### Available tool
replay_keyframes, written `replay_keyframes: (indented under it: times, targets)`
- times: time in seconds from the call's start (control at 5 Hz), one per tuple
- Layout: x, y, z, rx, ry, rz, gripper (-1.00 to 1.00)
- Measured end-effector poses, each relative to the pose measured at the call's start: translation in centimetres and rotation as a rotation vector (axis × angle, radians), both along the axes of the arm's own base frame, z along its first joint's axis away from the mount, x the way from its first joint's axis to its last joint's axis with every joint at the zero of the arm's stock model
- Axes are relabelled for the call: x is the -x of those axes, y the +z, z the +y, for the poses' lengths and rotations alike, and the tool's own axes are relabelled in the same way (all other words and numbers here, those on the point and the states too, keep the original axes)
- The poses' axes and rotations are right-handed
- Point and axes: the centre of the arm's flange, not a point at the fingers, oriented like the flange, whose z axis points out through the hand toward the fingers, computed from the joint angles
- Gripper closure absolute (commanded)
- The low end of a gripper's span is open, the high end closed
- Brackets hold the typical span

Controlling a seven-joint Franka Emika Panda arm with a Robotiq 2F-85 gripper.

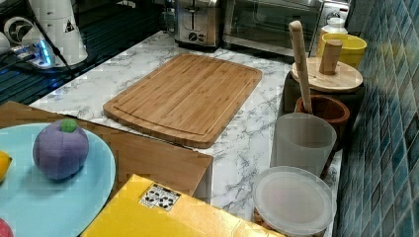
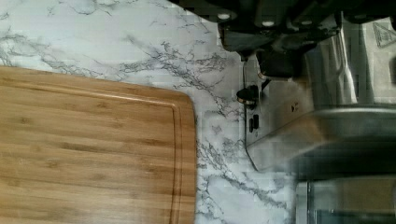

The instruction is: Turn on the toaster.

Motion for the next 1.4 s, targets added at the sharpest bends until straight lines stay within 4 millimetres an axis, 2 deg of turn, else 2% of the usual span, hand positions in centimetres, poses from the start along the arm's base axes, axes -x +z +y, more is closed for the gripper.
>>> replay_keyframes:
  times: [0.4,0.6,1.0,1.2,1.4]
  targets:
    - [1.6,-2.3,-0.2,-0.032,0.036,0.054,1.0]
    - [2.3,-2.7,-0.2,-0.089,0.008,0.05,1.0]
    - [2.8,-0.4,-0.7,-0.117,0.018,-0.057,1.0]
    - [2.8,0.0,-0.4,-0.122,0.025,-0.065,1.0]
    - [2.9,-0.9,0.2,-0.114,0.039,-0.043,1.0]
